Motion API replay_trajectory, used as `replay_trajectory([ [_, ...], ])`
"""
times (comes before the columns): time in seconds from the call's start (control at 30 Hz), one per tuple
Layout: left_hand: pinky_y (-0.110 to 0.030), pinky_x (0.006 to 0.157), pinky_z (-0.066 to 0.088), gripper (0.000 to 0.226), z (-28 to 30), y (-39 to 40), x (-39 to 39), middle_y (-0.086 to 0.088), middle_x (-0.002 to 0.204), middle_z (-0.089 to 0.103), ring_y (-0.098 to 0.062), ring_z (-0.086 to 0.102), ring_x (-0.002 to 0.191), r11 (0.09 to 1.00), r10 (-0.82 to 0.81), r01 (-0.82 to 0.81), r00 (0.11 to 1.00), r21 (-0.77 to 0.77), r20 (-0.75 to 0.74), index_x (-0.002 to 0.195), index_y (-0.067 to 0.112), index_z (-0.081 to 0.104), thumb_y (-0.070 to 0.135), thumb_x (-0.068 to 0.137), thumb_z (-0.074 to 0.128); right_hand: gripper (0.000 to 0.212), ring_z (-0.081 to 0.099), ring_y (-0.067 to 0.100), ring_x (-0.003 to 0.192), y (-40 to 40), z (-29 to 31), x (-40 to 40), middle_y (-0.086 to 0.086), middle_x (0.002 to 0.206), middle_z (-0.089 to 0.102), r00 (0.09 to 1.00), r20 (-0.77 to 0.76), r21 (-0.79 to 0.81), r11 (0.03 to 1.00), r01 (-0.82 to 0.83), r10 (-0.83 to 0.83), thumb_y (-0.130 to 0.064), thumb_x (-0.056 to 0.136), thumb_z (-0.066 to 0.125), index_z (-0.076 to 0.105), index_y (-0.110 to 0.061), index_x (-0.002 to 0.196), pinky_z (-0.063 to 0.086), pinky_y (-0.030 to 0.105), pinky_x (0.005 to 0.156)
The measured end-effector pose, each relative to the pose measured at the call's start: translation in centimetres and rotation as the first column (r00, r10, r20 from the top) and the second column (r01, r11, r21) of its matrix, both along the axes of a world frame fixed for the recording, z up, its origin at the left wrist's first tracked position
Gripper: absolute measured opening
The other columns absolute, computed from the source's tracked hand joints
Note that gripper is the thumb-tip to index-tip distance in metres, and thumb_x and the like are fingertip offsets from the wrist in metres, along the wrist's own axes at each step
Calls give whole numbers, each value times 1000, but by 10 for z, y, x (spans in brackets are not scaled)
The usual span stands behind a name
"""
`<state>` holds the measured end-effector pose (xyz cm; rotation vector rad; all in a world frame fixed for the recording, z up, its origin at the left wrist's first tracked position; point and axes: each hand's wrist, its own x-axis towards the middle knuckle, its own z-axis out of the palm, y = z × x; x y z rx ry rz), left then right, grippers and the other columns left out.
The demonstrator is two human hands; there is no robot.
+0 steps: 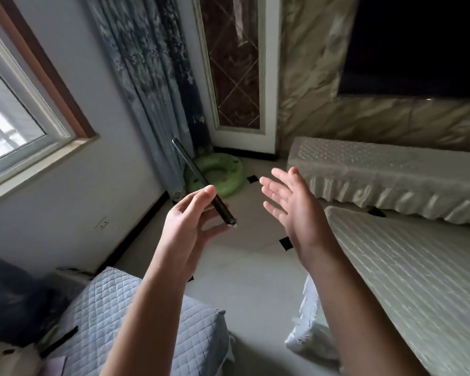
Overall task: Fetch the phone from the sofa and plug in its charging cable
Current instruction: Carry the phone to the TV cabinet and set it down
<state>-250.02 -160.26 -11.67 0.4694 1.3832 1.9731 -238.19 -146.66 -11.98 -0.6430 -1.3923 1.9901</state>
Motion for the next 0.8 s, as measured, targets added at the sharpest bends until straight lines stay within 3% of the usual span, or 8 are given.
replay_trajectory([
  [0.3,-46,74,57,43,-10,63,-31,-17,97,58,-23,66,80,998,-69,69,997,3,30,97,8,69,38,69,79,41,57,9,120,46,-5,-21,-1,128,64,996,67,32,997,65,-67,-51,93,34,55,-32,122,43,36,104],
  [0.6,-37,67,59,49,-17,113,-137,-4,89,72,-17,71,85,997,-68,68,998,19,-2,103,10,69,41,67,80,53,56,9,121,87,7,-133,1,129,63,989,130,123,991,55,-71,-49,96,31,49,-21,136,42,37,106],
  [0.8,-39,70,58,51,-15,145,-203,-11,98,70,-22,68,93,997,-68,67,997,26,38,105,8,68,42,68,79,51,59,5,117,115,11,-195,-4,123,67,985,134,116,989,92,-107,-51,95,33,53,-23,133,45,35,103],
])
